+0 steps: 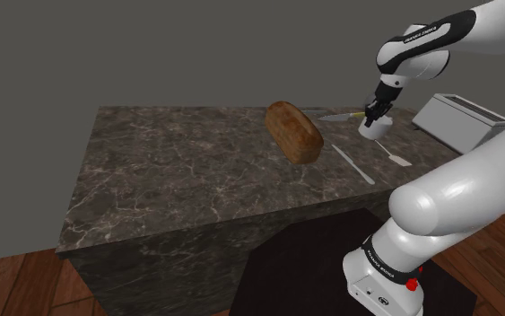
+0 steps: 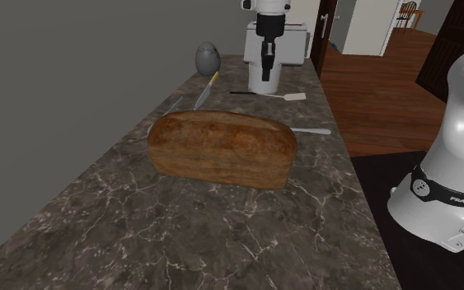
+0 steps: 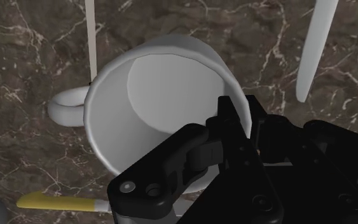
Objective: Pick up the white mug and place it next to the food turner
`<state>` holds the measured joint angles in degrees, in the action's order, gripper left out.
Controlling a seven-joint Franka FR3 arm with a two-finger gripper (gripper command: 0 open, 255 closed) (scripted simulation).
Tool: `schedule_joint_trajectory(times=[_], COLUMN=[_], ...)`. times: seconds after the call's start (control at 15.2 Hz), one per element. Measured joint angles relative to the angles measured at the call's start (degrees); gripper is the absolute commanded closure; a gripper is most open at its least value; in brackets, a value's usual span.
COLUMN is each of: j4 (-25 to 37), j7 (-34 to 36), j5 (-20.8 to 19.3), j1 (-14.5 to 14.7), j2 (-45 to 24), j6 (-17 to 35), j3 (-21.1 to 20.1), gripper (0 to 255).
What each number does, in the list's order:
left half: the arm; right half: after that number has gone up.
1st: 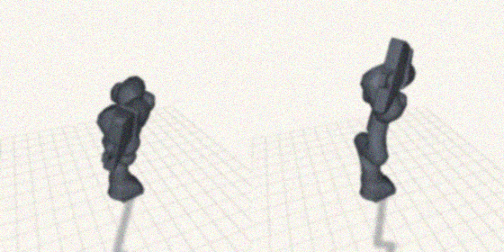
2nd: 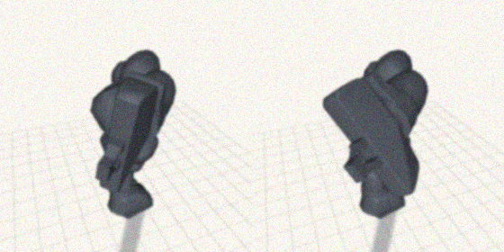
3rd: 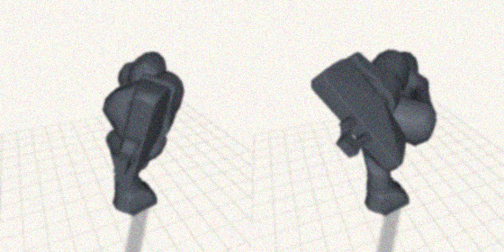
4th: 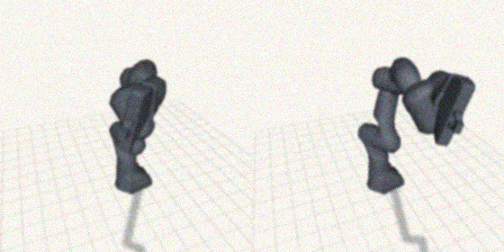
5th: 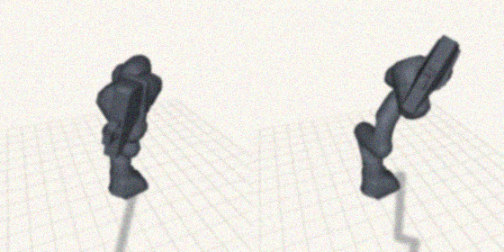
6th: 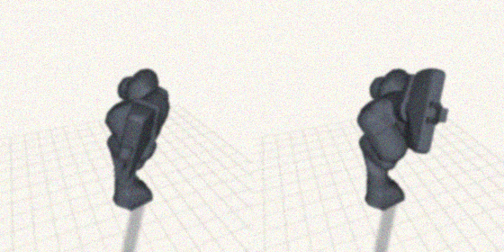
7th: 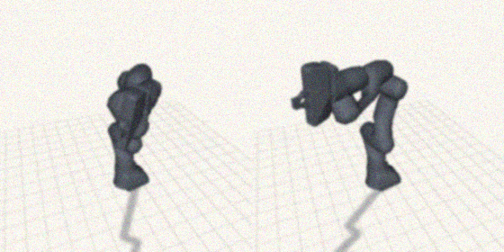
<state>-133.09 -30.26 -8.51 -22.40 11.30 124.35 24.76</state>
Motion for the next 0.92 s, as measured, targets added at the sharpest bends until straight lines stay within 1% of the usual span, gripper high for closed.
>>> schedule_joint_trajectory(times=[0.66,0.92], j4=[-4.1,-4.2], j7=[-0.8,-1.0], j5=[1.2,1.5], j1=[0.1,0.1], j2=[-4.0,-4.6], j6=[7.9,8.6], j3=[0.8,0.9], gripper=[255,255])
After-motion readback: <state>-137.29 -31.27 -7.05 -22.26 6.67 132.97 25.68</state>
